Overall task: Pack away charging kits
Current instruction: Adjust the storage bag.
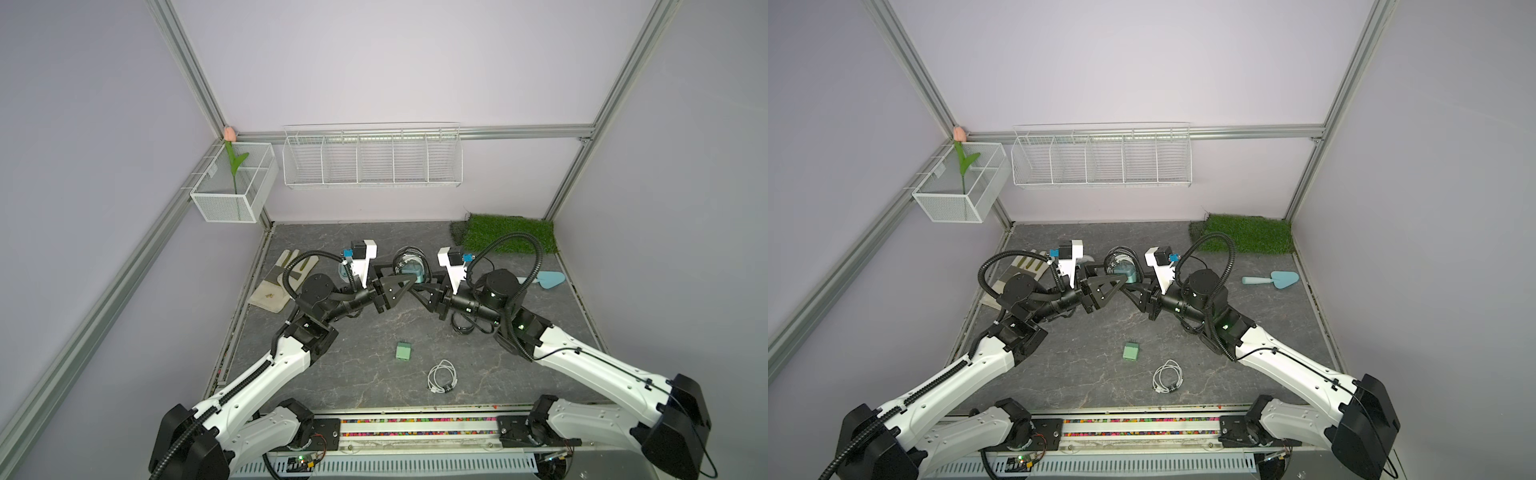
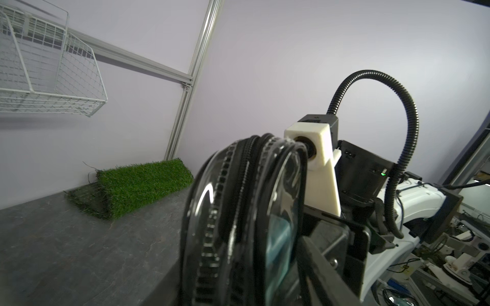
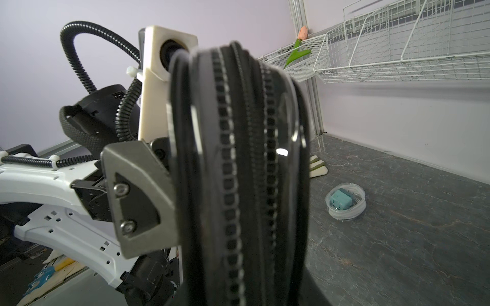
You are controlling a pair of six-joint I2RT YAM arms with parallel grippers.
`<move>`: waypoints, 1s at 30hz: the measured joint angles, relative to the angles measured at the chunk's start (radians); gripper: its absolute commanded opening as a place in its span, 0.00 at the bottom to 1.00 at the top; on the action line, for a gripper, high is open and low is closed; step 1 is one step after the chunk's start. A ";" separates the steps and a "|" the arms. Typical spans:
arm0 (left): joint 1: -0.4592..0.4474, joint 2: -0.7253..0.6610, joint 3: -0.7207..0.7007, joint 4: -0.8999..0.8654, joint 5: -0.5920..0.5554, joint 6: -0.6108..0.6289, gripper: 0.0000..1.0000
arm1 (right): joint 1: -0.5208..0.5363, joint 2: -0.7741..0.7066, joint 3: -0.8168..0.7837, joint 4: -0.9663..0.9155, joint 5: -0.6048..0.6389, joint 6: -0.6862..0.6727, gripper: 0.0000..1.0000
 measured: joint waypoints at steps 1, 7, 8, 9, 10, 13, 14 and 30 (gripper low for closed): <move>0.000 0.006 0.000 0.007 0.002 -0.005 0.72 | -0.001 0.010 0.009 -0.005 0.001 -0.001 0.27; 0.006 0.029 0.000 0.024 -0.002 -0.008 0.58 | -0.002 0.048 0.040 -0.024 -0.008 -0.006 0.23; 0.008 0.029 0.000 0.023 -0.005 -0.009 0.56 | -0.002 0.048 0.043 -0.028 -0.013 -0.009 0.23; 0.011 0.029 0.000 0.020 -0.008 -0.009 0.54 | -0.002 0.048 0.051 -0.041 -0.018 -0.017 0.20; 0.011 0.029 0.000 0.019 -0.009 -0.008 0.54 | -0.002 0.048 0.061 -0.058 -0.020 -0.026 0.20; 0.011 0.026 0.000 0.017 -0.011 -0.009 0.72 | -0.004 0.048 0.095 -0.123 -0.023 -0.060 0.17; 0.010 0.023 0.000 0.016 -0.010 -0.007 0.75 | -0.006 0.048 0.102 -0.141 -0.024 -0.072 0.16; 0.011 0.023 0.000 0.029 0.042 -0.009 0.63 | -0.040 0.024 0.110 -0.233 -0.145 -0.113 0.17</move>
